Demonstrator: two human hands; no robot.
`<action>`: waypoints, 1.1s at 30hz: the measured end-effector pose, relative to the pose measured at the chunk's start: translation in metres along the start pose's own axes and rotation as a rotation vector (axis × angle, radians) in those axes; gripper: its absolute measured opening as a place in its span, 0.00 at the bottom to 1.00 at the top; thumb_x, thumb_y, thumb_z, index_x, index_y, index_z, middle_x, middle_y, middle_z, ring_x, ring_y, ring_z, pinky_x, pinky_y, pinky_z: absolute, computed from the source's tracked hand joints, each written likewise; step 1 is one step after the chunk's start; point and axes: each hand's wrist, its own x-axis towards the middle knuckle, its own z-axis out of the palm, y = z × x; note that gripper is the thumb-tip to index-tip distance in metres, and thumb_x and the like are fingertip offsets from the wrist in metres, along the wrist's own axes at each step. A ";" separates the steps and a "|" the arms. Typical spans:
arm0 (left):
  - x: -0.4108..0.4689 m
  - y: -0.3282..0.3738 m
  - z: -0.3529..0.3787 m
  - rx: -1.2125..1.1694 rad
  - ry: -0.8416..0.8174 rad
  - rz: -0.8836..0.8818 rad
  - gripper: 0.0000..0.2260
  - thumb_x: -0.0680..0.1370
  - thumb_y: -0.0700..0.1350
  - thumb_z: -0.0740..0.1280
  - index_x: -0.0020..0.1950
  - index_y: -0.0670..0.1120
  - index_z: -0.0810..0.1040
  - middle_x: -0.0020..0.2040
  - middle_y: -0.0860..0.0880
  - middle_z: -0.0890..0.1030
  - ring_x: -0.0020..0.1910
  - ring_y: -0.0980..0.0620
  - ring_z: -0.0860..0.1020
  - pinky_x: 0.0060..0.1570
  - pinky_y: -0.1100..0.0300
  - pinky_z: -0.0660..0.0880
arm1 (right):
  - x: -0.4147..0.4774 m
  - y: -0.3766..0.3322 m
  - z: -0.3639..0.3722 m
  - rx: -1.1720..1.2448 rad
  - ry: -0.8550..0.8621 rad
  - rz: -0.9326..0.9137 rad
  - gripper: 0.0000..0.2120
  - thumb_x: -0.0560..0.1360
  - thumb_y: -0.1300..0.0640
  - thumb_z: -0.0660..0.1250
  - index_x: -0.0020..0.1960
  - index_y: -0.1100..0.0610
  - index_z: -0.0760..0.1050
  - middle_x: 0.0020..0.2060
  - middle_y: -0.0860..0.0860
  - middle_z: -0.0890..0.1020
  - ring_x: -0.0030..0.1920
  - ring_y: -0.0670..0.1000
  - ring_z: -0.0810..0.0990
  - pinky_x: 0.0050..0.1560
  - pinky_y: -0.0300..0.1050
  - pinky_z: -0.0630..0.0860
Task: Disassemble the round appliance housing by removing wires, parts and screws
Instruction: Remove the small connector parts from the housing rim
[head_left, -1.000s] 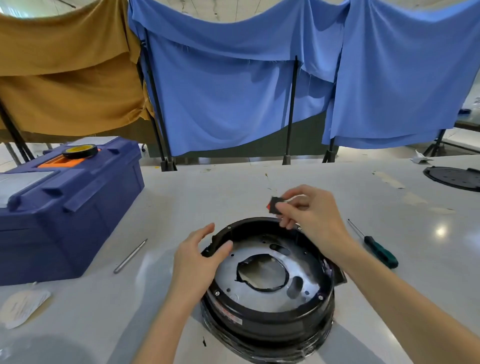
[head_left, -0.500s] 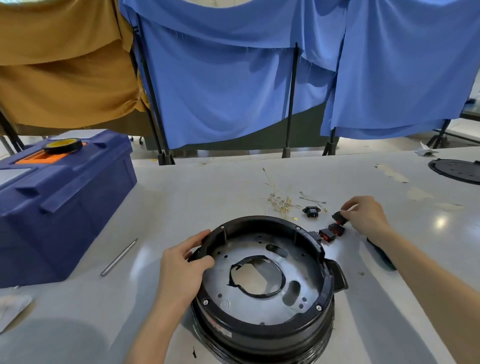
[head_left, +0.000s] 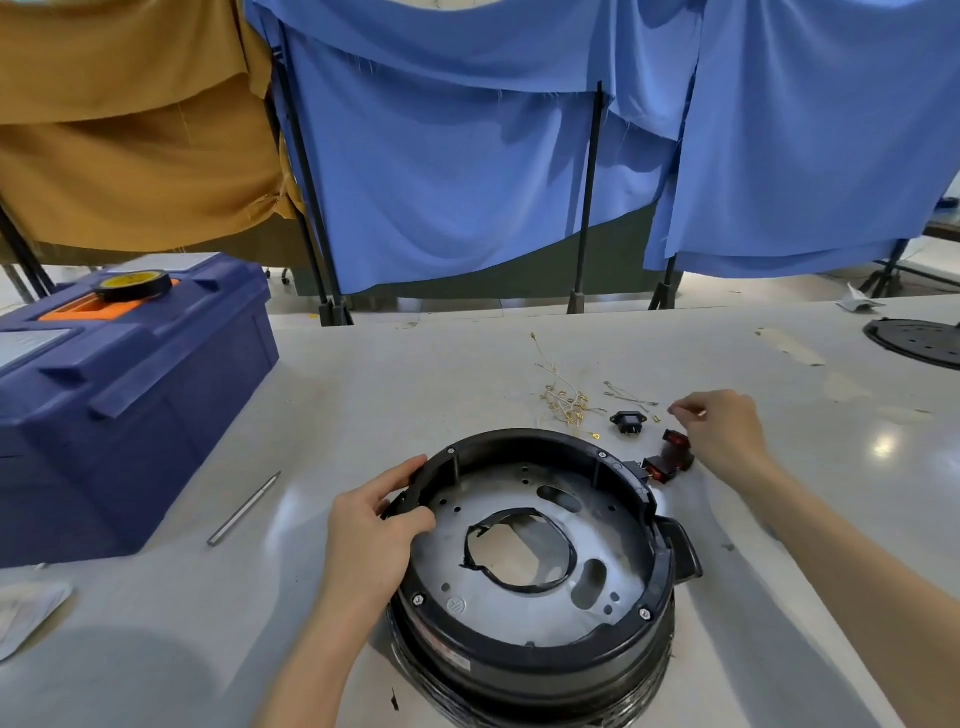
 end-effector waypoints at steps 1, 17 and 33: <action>0.000 0.000 -0.001 0.004 -0.006 -0.001 0.25 0.67 0.28 0.68 0.52 0.57 0.83 0.48 0.56 0.85 0.49 0.52 0.82 0.50 0.50 0.80 | -0.008 -0.010 -0.002 0.062 0.000 -0.035 0.09 0.79 0.62 0.64 0.52 0.62 0.83 0.44 0.57 0.84 0.53 0.63 0.77 0.54 0.55 0.76; -0.043 0.028 -0.005 0.347 -0.130 0.377 0.15 0.74 0.40 0.71 0.55 0.58 0.81 0.60 0.60 0.77 0.63 0.65 0.72 0.64 0.68 0.65 | -0.095 -0.074 -0.007 -0.010 -0.159 -0.315 0.09 0.74 0.59 0.70 0.53 0.55 0.84 0.44 0.50 0.86 0.44 0.48 0.82 0.47 0.39 0.72; -0.090 0.037 0.025 0.847 -0.383 0.574 0.21 0.69 0.63 0.69 0.60 0.57 0.79 0.48 0.59 0.78 0.51 0.58 0.69 0.46 0.64 0.58 | -0.102 -0.074 0.000 0.219 -0.190 -0.140 0.13 0.76 0.55 0.67 0.40 0.64 0.81 0.30 0.57 0.81 0.29 0.50 0.77 0.38 0.52 0.81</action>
